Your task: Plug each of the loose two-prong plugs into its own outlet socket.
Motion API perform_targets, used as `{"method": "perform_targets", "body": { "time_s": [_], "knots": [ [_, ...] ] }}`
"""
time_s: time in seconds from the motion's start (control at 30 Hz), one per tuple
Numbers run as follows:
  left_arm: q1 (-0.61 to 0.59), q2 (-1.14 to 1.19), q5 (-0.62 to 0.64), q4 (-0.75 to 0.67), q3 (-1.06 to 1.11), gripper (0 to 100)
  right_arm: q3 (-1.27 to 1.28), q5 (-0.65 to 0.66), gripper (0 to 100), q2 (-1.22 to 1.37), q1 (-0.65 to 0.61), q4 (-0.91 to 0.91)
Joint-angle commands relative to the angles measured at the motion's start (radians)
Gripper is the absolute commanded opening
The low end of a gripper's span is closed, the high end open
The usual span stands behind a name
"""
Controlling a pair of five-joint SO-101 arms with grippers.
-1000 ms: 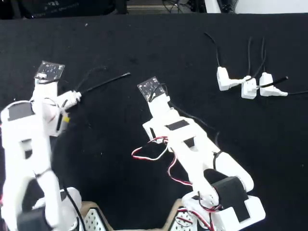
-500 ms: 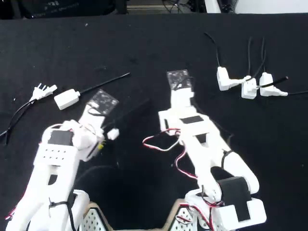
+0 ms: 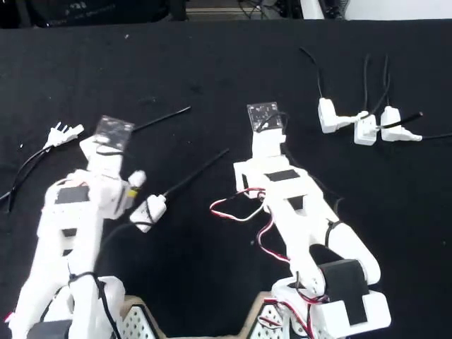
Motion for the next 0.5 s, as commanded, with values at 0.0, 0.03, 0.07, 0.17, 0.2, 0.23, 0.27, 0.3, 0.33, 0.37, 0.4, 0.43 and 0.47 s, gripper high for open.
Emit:
{"method": "perform_targets", "body": {
  "time_s": [0.0, 0.03, 0.07, 0.17, 0.2, 0.23, 0.27, 0.3, 0.33, 0.37, 0.4, 0.43, 0.47],
  "knots": [
    [-0.041, 0.028, -0.052, -0.032, -0.050, 22, -0.050, -0.006, 12.5, -0.028, 0.018, 0.002],
    [-0.028, 0.031, -0.043, -0.021, -0.048, 22, -0.050, -0.006, 12.5, -0.028, 0.018, 0.002],
    [-0.008, 0.028, -0.037, 0.008, -0.051, 22, -0.050, -0.006, 12.5, -0.028, 0.018, 0.002],
    [0.048, 0.012, -0.034, 0.161, -0.099, 22, -0.050, -0.006, 12.5, -0.028, 0.018, 0.002],
    [0.064, 0.003, -0.034, 0.216, -0.124, 22, -0.050, -0.006, 12.5, -0.028, 0.018, 0.002],
    [0.073, -0.003, -0.034, 0.262, -0.148, 22, -0.050, -0.006, 12.5, -0.028, 0.018, 0.002],
    [0.084, -0.011, -0.034, 0.299, -0.168, 22, -0.050, -0.006, 12.5, -0.028, 0.018, 0.002],
    [0.090, -0.017, -0.034, 0.324, -0.180, 22, -0.050, -0.006, 12.5, -0.028, 0.018, 0.002],
    [0.104, -0.014, -0.034, 0.331, -0.186, 22, -0.050, -0.006, 12.5, -0.028, 0.017, 0.002],
    [0.114, -0.014, -0.034, 0.325, -0.180, 22, -0.050, -0.006, 12.5, -0.028, 0.017, 0.002],
    [0.125, -0.009, -0.034, 0.313, -0.168, 22, -0.050, -0.006, 12.5, -0.028, 0.017, 0.002],
    [0.137, -0.005, -0.034, 0.290, -0.153, 22, -0.050, -0.006, 12.5, -0.028, 0.017, 0.002],
    [0.151, 0.000, -0.032, 0.269, -0.136, 22, -0.050, -0.006, 12.5, -0.028, 0.017, 0.002]
  ]
}}
